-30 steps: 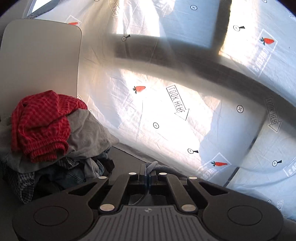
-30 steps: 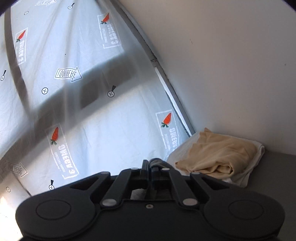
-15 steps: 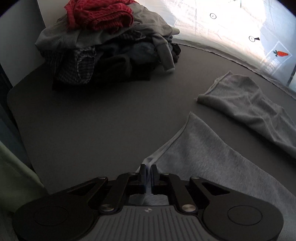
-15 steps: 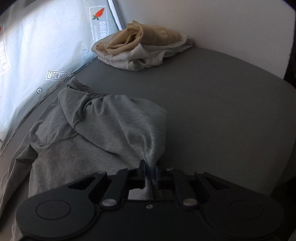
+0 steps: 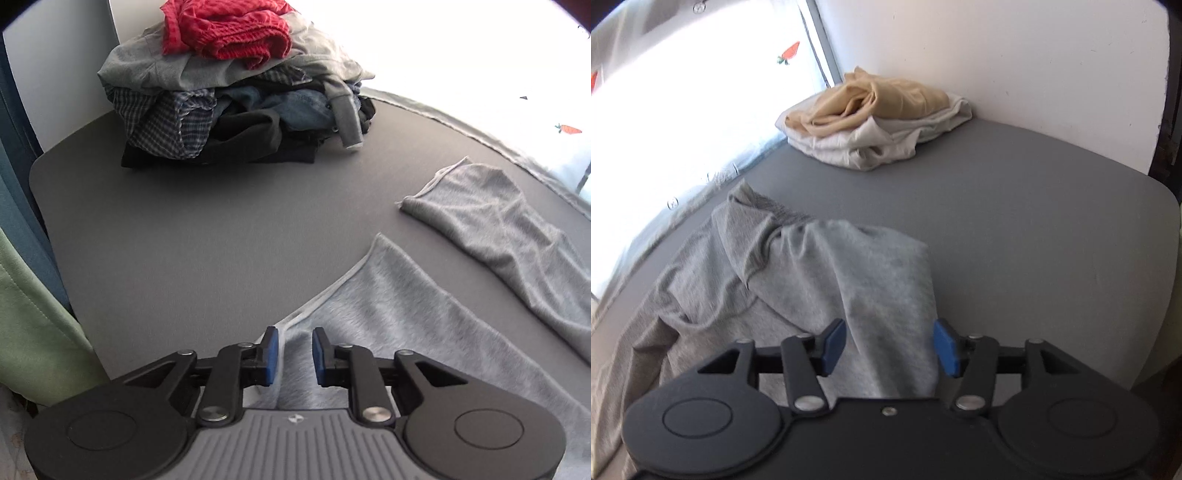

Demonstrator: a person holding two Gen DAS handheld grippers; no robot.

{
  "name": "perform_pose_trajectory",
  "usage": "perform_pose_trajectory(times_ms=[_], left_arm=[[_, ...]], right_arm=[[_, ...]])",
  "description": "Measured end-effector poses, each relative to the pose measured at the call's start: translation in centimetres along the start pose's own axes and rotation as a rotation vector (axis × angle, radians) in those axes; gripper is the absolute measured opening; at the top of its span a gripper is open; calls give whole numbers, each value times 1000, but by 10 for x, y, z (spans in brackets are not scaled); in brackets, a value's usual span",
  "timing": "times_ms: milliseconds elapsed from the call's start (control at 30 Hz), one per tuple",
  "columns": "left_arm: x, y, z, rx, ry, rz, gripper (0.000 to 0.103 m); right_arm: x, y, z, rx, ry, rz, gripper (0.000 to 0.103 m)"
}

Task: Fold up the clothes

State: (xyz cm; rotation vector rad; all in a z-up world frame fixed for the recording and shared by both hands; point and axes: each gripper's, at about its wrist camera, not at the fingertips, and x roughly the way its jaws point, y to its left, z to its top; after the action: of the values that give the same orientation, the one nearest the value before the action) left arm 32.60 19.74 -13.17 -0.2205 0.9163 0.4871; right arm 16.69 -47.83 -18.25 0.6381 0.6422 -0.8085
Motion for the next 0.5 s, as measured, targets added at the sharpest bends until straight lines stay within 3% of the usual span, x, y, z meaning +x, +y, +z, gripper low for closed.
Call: perform_pose_trajectory(times_ms=[167, 333, 400, 500], left_arm=[[-10, -29, -6, 16, -10, -55, 28], [-16, -67, -27, 70, 19, -100, 29], [-18, -83, -38, 98, 39, -122, 29], [-21, -110, -57, 143, 68, -150, 29]], right_arm=[[5, -13, 18, 93, -29, 45, 65], [18, -19, 41, 101, -87, 26, 64], [25, -21, 51, 92, -106, 23, 55], [47, -21, 65, 47, -84, 1, 34]])
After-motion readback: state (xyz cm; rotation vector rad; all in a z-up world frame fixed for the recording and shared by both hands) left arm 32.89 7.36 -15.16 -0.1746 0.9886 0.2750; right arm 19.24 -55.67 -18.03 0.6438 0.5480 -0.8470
